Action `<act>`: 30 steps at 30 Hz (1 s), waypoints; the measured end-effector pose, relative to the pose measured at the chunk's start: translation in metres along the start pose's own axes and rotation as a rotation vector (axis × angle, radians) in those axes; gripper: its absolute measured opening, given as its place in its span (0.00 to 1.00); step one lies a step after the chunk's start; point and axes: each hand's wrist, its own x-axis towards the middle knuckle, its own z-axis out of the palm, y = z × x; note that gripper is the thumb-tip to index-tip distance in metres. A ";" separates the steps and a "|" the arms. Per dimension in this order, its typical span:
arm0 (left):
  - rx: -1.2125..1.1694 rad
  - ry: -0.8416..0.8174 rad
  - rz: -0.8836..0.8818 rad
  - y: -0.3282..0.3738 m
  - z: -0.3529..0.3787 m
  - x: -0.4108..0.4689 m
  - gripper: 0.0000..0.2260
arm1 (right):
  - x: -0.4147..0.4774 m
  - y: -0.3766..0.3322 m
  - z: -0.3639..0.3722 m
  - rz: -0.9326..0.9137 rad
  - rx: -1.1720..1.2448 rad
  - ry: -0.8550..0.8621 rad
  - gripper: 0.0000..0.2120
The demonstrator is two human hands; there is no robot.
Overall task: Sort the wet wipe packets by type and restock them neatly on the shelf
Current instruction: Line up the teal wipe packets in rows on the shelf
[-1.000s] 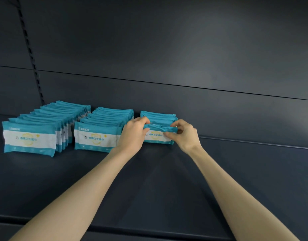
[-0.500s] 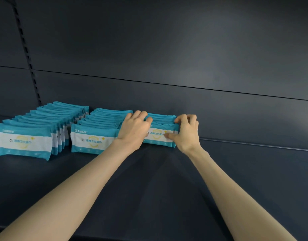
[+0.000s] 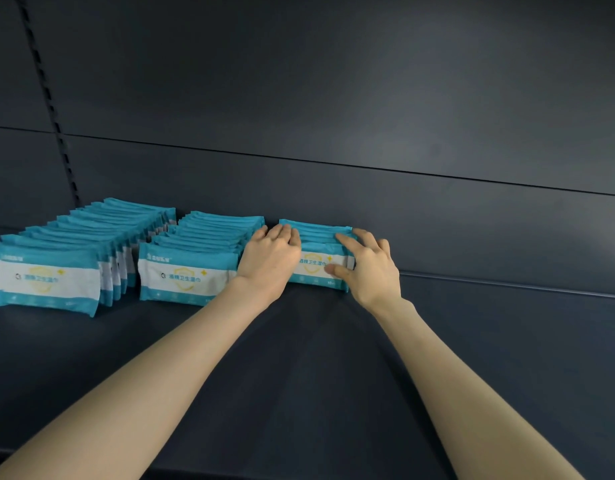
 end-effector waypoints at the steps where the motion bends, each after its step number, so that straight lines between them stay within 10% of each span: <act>1: -0.002 -0.023 0.007 0.000 -0.002 0.000 0.36 | 0.000 0.000 0.000 -0.015 -0.005 -0.013 0.32; 12: -0.040 0.009 -0.047 -0.004 -0.024 -0.005 0.34 | -0.003 -0.013 -0.020 0.018 -0.028 -0.088 0.34; 16: -0.334 0.164 -0.038 -0.019 -0.077 -0.038 0.16 | -0.030 -0.041 -0.054 0.010 0.059 0.044 0.24; 30: -1.006 0.243 -0.064 0.020 -0.108 -0.294 0.12 | -0.301 -0.083 -0.042 0.016 0.401 0.248 0.07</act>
